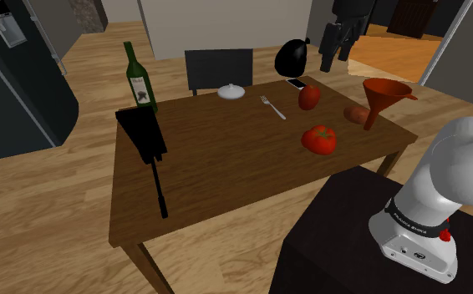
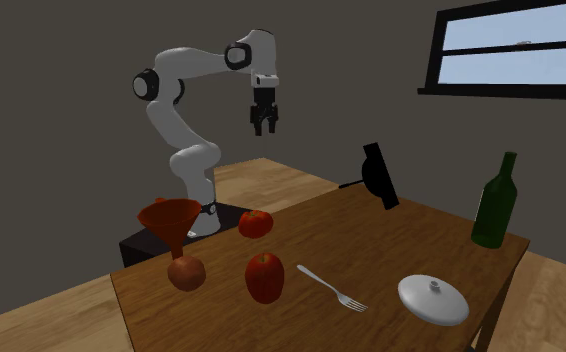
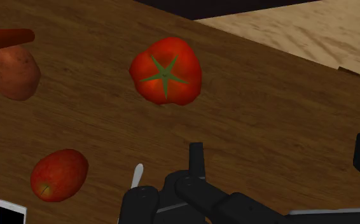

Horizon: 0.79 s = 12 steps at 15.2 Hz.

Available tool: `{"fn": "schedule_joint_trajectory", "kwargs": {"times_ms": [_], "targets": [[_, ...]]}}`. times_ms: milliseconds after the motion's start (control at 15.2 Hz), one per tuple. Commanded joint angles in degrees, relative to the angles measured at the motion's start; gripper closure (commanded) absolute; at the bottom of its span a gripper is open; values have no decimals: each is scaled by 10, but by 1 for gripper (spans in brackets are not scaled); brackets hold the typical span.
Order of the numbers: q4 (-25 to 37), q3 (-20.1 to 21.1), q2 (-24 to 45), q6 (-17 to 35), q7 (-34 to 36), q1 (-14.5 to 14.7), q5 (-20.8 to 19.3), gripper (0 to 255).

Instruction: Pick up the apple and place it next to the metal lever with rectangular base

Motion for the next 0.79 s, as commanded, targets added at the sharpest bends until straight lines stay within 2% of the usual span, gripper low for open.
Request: {"fn": "schedule_joint_trajectory", "kwargs": {"times_ms": [0,726], "targets": [[0,0,0,0,0,0,0,0],[-53,-128,59,154,-140,-35,-63,0]]}}
